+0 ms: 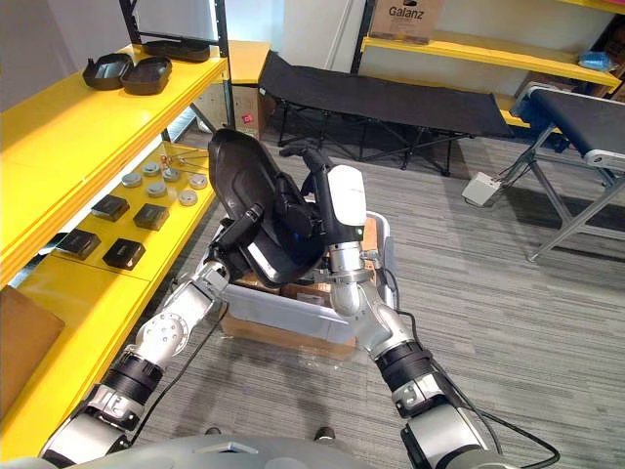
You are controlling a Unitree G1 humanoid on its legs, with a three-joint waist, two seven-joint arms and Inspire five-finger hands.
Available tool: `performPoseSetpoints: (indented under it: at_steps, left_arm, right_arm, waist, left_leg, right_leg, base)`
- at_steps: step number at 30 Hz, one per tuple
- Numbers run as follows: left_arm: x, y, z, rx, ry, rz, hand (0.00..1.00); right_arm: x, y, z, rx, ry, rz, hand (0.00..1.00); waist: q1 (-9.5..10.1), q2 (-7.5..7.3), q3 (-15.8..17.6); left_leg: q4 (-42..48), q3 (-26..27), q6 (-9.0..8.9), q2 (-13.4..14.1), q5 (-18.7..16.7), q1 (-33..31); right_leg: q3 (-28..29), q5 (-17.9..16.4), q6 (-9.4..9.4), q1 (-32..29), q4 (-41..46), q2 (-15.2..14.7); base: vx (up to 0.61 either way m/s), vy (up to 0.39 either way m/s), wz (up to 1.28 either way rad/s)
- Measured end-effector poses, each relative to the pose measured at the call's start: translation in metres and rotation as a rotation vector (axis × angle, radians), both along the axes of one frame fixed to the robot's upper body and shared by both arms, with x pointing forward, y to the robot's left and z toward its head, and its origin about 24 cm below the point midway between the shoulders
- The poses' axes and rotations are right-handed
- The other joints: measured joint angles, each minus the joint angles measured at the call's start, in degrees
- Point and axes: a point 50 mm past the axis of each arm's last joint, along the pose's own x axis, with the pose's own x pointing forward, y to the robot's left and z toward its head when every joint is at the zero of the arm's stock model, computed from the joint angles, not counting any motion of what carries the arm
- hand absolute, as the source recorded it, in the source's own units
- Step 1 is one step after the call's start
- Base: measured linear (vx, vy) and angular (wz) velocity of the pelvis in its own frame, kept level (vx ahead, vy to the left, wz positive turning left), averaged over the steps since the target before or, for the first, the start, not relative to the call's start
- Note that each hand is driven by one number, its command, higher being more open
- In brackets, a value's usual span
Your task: Walk over and take three plastic housings, then place them on the shelf
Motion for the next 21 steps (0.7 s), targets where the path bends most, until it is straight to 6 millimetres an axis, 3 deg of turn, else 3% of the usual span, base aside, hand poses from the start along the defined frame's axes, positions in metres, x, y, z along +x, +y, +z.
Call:
performPoseSetpoints:
  at_steps: [7, 13, 17, 19, 21]
  left_arm:
    - [0.003, -0.002, 0.008, 0.005, -0.050, 0.056, 0.00]
    - [0.002, 0.004, 0.043, 0.183, -0.225, 0.190, 0.00]
    - [-0.009, 0.017, 0.050, 0.239, -0.282, 0.335, 0.00]
    - [-0.016, 0.035, 0.049, 0.323, -0.302, 0.490, 0.00]
    - [-0.021, 0.049, 0.046, 0.384, -0.295, 0.583, 0.00]
  right_arm:
    - [-0.002, -0.002, 0.002, 0.193, 0.087, 0.020, 1.00]
    - [0.002, -0.003, 0.004, 0.624, 0.331, 0.266, 1.00]
    - [-0.019, -0.011, -0.015, 0.809, 0.412, 0.300, 1.00]
    - [-0.031, -0.025, -0.032, 0.962, 0.448, 0.245, 1.00]
    - [-0.035, -0.035, -0.040, 1.008, 0.464, 0.194, 1.00]
  waist:
    - [0.22, 0.12, 0.1]
    - [-1.22, 0.62, 0.1]
    - [-1.56, 1.57, -0.1]
    - [-1.93, 2.26, 0.0]
    - [-2.35, 2.61, 0.0]
  left_leg:
    - [0.0, 0.3, -0.24, 0.0, -0.2, 0.5]
    - [0.1, 0.9, -0.30, -0.1, -0.6, 0.8]
    - [0.0, 1.2, -0.31, 0.0, -0.8, 0.9]
    - [-0.1, 1.7, -0.40, 0.0, -1.0, 1.0]
    - [0.0, 2.1, -0.37, 0.0, -1.2, 1.0]
  right_leg:
    - [0.4, 0.0, 0.00, 0.2, 0.0, 0.2]
    - [0.9, -0.1, -0.04, 0.1, 0.0, 0.2]
    - [1.1, -0.1, -0.08, -0.1, 0.0, 0.3]
    - [1.4, -0.1, -0.07, -0.3, 0.0, 0.4]
    - [1.8, -0.1, -0.06, -0.5, 0.0, 0.4]
  base:
    - [0.00, 0.000, -0.02]
    - [-0.01, 0.003, -0.05]
    - [0.01, -0.002, -0.03]
    - [0.01, 0.000, -0.09]
    - [-0.02, 0.004, -0.19]
